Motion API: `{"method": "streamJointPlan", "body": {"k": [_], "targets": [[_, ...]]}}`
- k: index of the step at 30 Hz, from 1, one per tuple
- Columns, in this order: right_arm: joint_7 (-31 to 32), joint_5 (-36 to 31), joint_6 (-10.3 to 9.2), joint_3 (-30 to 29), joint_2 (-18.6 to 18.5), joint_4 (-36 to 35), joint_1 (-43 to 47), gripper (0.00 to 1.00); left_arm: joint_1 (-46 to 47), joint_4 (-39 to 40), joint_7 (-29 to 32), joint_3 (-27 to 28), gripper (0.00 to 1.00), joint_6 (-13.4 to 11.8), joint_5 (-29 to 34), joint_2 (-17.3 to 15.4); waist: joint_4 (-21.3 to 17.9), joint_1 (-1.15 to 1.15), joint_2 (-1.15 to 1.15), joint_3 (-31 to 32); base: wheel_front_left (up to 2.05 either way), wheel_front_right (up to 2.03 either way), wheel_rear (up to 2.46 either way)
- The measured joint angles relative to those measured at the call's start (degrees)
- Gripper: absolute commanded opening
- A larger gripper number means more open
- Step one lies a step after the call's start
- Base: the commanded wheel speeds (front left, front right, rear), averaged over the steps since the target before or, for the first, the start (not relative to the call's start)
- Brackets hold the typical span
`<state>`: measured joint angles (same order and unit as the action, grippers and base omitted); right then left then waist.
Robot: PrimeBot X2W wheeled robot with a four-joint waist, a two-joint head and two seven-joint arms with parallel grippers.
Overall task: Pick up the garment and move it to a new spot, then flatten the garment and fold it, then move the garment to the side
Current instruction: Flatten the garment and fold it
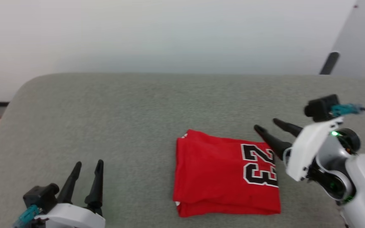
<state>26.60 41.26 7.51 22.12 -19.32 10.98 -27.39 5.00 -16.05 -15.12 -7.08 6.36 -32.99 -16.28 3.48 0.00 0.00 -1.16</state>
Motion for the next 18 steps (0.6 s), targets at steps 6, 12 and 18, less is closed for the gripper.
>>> {"method": "streamJointPlan", "body": {"k": [6,12,18], "targets": [[-9.49,-2.87,0.0,-1.4,-4.26,-2.29,4.27,1.0,-1.57,1.08,0.0,1.57,1.0,-0.29,1.65,-0.16,-3.8,0.0,0.0,0.98,0.0,0.0,0.0],[-18.26,-5.7,0.0,-3.54,-7.49,-2.04,9.64,1.0,-2.78,1.57,0.0,3.54,1.0,-0.22,2.69,-0.43,-6.52,0.0,0.0,2.16,0.0,0.0,0.0],[-23.51,-6.68,0.0,-6.66,-8.15,-0.9,15.36,1.0,-4.51,1.74,0.0,5.19,1.0,0.2,3.34,-0.32,-7.64,0.0,0.0,3.24,0.0,0.0,0.0]]}}
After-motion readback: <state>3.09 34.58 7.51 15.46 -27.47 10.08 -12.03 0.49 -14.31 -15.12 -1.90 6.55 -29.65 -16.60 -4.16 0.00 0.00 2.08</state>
